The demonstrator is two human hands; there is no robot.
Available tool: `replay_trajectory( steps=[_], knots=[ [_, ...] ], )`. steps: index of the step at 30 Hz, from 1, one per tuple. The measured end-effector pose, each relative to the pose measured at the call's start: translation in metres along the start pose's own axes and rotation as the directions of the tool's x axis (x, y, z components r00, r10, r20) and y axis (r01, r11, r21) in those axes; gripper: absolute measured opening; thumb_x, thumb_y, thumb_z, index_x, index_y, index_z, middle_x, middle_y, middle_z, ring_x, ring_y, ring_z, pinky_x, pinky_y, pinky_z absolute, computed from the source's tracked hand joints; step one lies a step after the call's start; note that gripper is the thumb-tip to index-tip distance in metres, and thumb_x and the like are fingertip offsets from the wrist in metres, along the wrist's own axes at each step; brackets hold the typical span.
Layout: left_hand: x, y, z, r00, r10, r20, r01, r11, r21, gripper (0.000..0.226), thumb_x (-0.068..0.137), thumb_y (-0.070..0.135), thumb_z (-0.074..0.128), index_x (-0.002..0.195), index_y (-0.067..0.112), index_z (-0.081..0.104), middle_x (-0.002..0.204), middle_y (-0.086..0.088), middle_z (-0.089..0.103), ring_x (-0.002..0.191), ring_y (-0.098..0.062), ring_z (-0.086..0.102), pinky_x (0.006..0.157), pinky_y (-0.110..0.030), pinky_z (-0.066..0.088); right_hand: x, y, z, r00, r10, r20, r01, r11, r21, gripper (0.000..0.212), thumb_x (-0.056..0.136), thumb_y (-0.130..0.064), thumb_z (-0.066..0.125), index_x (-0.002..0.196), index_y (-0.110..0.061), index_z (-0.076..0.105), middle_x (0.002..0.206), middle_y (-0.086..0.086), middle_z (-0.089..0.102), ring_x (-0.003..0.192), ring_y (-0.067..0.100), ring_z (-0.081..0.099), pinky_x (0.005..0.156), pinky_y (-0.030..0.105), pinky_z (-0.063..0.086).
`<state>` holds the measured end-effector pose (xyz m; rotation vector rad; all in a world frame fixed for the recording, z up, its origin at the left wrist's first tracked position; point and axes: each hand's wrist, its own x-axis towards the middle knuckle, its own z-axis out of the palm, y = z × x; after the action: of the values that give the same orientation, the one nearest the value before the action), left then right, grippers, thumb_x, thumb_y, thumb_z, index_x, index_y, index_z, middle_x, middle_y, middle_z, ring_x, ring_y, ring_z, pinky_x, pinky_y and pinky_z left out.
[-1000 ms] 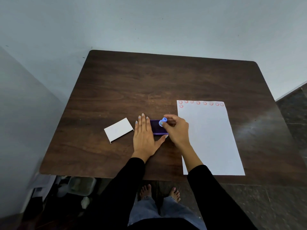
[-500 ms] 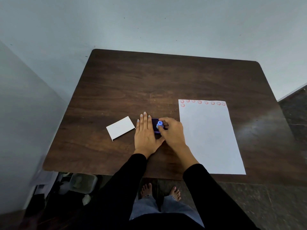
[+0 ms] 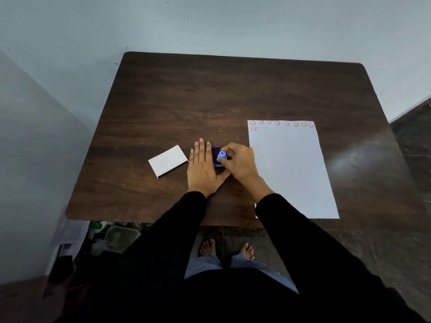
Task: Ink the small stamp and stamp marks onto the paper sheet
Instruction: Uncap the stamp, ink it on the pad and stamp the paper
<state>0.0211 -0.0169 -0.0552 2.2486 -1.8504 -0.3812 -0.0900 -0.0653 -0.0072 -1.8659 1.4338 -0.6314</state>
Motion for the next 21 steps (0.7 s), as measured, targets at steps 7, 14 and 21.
replay_trajectory(
  steps=[7, 14, 21],
  knots=[
    [0.0002, -0.0008, 0.0021, 1.000, 0.007, -0.020, -0.007, 1.000, 0.003, 0.097, 0.083, 0.064, 0.046, 0.149, 0.003, 0.011, 0.159, -0.017, 0.005, 0.148, -0.028, 0.002, 0.120, -0.038, 0.000, 0.0021, -0.0006, 0.0009, 1.000, 0.012, 0.016, -0.011, 0.999, -0.045, 0.018, 0.072, -0.015, 0.077, 0.086, -0.008, 0.068, 0.088, 0.012, 0.072, 0.080, 0.021, 0.064, 0.072, 0.030, 0.051],
    [0.0005, -0.0025, 0.0036, 1.000, 0.003, -0.012, -0.003, 1.000, 0.007, 0.096, 0.083, 0.063, 0.045, 0.149, 0.003, 0.009, 0.159, -0.017, 0.004, 0.148, -0.028, 0.001, 0.120, -0.039, 0.001, 0.0023, -0.0038, 0.0051, 0.998, 0.059, -0.004, -0.060, 0.996, -0.063, 0.017, 0.075, -0.014, 0.074, 0.089, -0.007, 0.067, 0.092, 0.012, 0.071, 0.084, 0.022, 0.065, 0.075, 0.030, 0.053],
    [0.0014, -0.0029, 0.0051, 1.000, 0.003, -0.017, -0.003, 1.000, 0.015, 0.096, 0.082, 0.065, 0.042, 0.149, 0.004, 0.009, 0.159, -0.017, 0.004, 0.148, -0.028, 0.001, 0.120, -0.039, 0.001, 0.0039, -0.0064, 0.0043, 0.998, 0.061, 0.011, -0.060, 0.993, -0.098, 0.017, 0.075, -0.010, 0.072, 0.092, -0.006, 0.067, 0.092, 0.015, 0.071, 0.085, 0.026, 0.065, 0.075, 0.032, 0.053]
  ],
)
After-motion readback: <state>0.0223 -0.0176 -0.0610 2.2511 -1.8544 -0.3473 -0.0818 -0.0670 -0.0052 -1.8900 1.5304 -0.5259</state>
